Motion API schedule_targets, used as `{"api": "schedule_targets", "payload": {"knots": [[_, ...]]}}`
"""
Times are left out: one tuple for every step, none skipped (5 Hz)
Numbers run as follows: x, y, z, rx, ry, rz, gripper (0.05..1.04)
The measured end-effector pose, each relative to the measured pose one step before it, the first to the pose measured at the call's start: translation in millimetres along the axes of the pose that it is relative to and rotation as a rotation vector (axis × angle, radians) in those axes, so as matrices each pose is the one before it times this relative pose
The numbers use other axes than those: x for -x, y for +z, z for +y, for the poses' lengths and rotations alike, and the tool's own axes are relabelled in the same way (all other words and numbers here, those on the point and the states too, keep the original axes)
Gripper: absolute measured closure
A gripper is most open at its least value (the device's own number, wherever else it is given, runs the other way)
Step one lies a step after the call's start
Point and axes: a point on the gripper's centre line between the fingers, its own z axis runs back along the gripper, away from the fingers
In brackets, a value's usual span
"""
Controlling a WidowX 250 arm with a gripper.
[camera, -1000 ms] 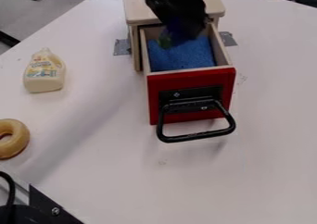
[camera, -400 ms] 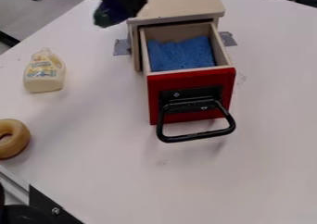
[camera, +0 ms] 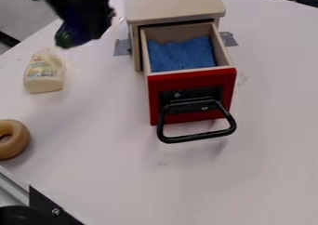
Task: Get the blue object from the drawer and put it on the table
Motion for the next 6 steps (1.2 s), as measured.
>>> {"api": "schedule_targets", "payload": {"knots": [[17.79,-11.59,3.38,-0.0062,0.0068,0.0347,0.359],[18.36,-32.59,-0.24,0.0323,-0.0091,0.0168,0.359],[7.26,-21.4,-0.36,0.0284,-0.0333,-0.0221,0.359],[1.62,-11.67,2.91,0.0181,-0.0006,-0.0187,0.359],[1.37,-14.63,-0.83,0.0274,0.0048,-0.0115,0.359],[0.44,-16.24,1.18,0.0057,0.0158,-0.0044,0.359]]}}
